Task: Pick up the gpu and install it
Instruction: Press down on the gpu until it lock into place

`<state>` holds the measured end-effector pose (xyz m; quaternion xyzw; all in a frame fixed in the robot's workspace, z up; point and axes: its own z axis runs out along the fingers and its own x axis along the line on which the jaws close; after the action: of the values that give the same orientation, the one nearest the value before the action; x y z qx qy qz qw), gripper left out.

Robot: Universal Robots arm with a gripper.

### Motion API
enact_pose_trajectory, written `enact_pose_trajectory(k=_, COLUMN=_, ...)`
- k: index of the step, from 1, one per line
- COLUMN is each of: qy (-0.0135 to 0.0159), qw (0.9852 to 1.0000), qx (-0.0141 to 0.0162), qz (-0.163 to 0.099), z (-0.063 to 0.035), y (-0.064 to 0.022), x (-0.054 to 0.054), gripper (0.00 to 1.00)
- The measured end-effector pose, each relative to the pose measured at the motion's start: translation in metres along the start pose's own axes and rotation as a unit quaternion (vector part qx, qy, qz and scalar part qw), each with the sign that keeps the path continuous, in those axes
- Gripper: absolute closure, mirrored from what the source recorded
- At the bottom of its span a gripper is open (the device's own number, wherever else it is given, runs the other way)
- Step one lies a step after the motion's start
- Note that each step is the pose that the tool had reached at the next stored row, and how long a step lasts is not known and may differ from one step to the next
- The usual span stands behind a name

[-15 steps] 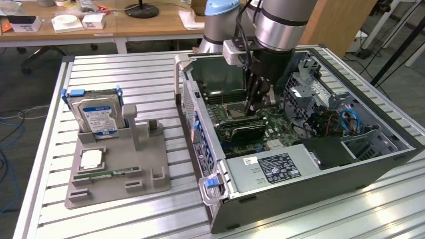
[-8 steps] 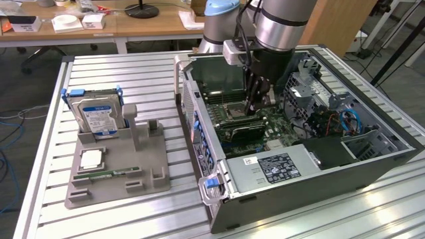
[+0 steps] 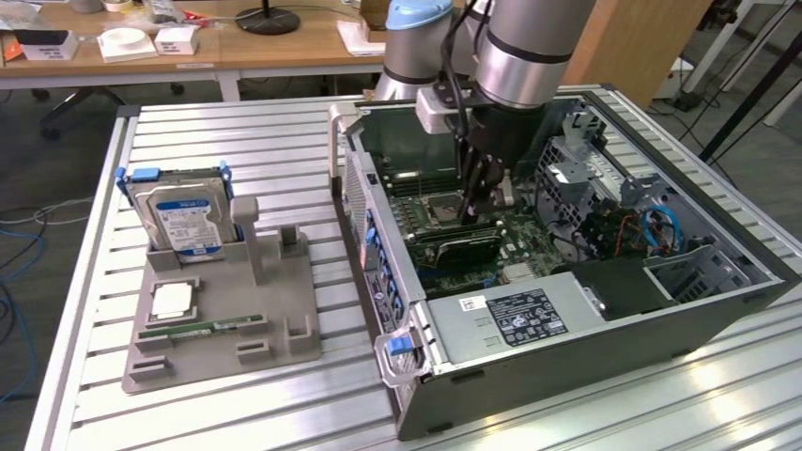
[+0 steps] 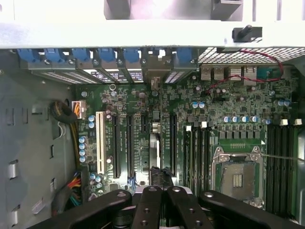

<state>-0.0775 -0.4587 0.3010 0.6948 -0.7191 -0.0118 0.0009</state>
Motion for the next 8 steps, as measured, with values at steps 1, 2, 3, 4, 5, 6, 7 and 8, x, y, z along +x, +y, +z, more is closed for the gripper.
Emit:
enact_pose_trajectory(k=1, qy=0.0, qw=1.0, qx=0.0, qz=0.0, z=0.0018, y=0.0001, x=0.0, gripper=0.89)
enact_pose_trajectory(k=2, qy=0.0, qw=1.0, qx=0.0, qz=0.0, z=0.0037, y=0.0002, x=0.0, gripper=0.89)
enact_pose_trajectory(k=3, qy=0.0, qw=1.0, qx=0.0, qz=0.0, z=0.0055, y=0.0003, x=0.0, gripper=0.89)
enact_pose_trajectory(k=4, qy=0.0, qw=1.0, qx=0.0, qz=0.0, z=0.0073, y=0.0003, x=0.0, gripper=0.89)
enact_pose_trajectory(k=5, qy=0.0, qw=1.0, qx=0.0, qz=0.0, z=0.0091, y=0.0003, x=0.0, gripper=0.89)
enact_pose_trajectory(k=6, qy=0.0, qw=1.0, qx=0.0, qz=0.0, z=0.0109, y=0.0003, x=0.0, gripper=0.89)
enact_pose_trajectory(k=7, qy=0.0001, qw=1.0, qx=0.0, qz=0.0, z=0.0127, y=0.0003, x=0.0, gripper=0.89)
enact_pose_trajectory(k=8, qy=0.0001, qw=1.0, qx=0.0, qz=0.0, z=0.0145, y=0.0003, x=0.0, gripper=0.89)
